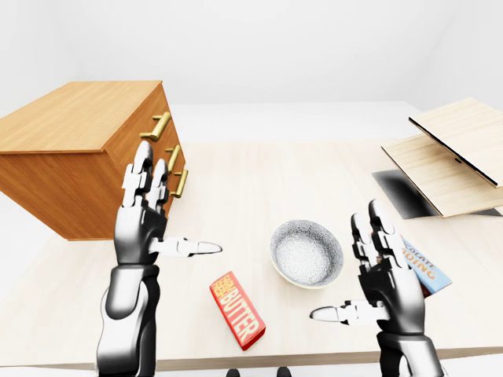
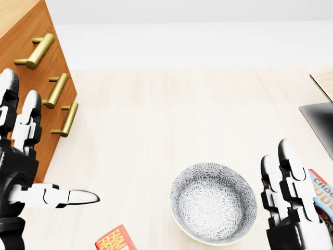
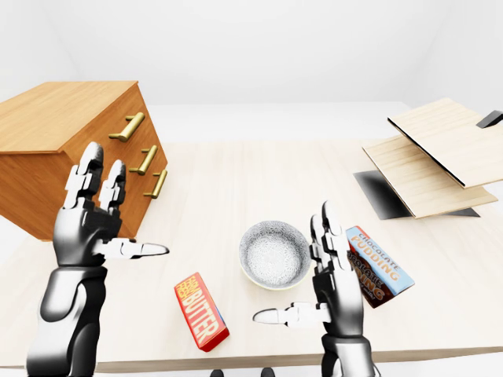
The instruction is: Close the top drawer of the cabinet and put the bowl on top of it.
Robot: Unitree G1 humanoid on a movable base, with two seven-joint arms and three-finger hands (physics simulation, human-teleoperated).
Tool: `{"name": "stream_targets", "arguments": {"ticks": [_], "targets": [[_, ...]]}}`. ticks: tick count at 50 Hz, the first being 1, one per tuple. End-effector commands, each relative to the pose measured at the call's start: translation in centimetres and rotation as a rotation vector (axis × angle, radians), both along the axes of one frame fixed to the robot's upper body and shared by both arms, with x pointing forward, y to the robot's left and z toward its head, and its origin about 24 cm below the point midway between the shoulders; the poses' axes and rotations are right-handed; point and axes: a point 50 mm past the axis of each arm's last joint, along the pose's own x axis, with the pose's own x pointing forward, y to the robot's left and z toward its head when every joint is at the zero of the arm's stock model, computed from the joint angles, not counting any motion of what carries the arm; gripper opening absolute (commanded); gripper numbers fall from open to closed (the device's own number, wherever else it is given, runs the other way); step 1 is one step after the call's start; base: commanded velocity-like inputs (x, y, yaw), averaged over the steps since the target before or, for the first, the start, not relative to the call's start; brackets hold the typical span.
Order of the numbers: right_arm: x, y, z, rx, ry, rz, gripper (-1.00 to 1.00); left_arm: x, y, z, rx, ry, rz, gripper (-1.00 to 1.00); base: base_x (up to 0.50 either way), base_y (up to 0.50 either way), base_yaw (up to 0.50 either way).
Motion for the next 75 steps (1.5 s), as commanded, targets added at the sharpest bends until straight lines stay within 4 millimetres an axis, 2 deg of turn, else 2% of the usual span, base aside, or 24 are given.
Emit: {"name": "stream_targets", "arguments": {"ticks": [1, 6, 10, 17, 23, 28, 35, 43, 50, 68, 75], "targets": [[0.1, -0.3, 0.3, 0.006, -0.019, -0.007, 1.0, -2.2, -2.0, -1.1, 0.044, 0.041, -0.054, 1.0, 0.0, 0.0, 0.0], [0.1, -0.3, 0.3, 0.004, -0.017, -0.007, 1.0, -2.5, -2.4, -1.2, 0.051, 0.048, -0.061, 1.0, 0.0, 0.0, 0.0], [0.0, -0.4, 0.5, 0.008, -0.026, -0.01, 1.0, -3.7, -2.4, -1.4, 0.06, 0.062, -0.056, 1.0, 0.0, 0.0, 0.0], [-0.2, -0.4, 0.5, 0.008, -0.025, -0.009, 1.0, -3.8, -3.2, -2.1, 0.083, 0.102, -0.052, 1.0, 0.0, 0.0, 0.0], [-0.4, -0.6, 0.8, 0.01, -0.035, -0.01, 1.0, -4.2, -3.8, -1.6, 0.116, 0.077, -0.016, 1.0, 0.0, 0.0, 0.0], [-0.8, -0.9, 1.2, 0.009, -0.038, -0.009, 1.0, -4.3, -4.8, -1.1, 0.148, 0.051, 0.006, 1.0, 0.0, 0.0, 0.0], [-1.1, -1.8, 1.9, 0.018, -0.056, -0.034, 1.0, -4.2, -6.2, -1.7, 0.181, 0.065, -0.001, 1.0, 0.0, 0.0, 0.0], [-1.3, -2.7, 2.4, 0.03, -0.078, -0.061, 1.0, -4.5, -7.7, -1.0, 0.201, 0.02, -0.03, 1.0, 0.0, 0.0, 0.0], [-1.9, -3.0, 2.7, 0.038, -0.085, -0.067, 1.0, -4.5, -8.5, -1.4, 0.238, 0.022, -0.025, 1.0, 0.0, 0.0, 0.0], [-2.3, -4.3, 3.7, 0.057, -0.125, -0.107, 1.0, -5.8, -10.5, -0.3, 0.271, -0.059, -0.056, 1.0, 0.0, 0.0, 0.0], [-2.5, -4.8, 4.2, 0.053, -0.16, -0.127, 1.0, -5.4, -11.8, -1.2, 0.308, -0.044, -0.07, 1.0, 0.0, 0.0, 0.0]]}}
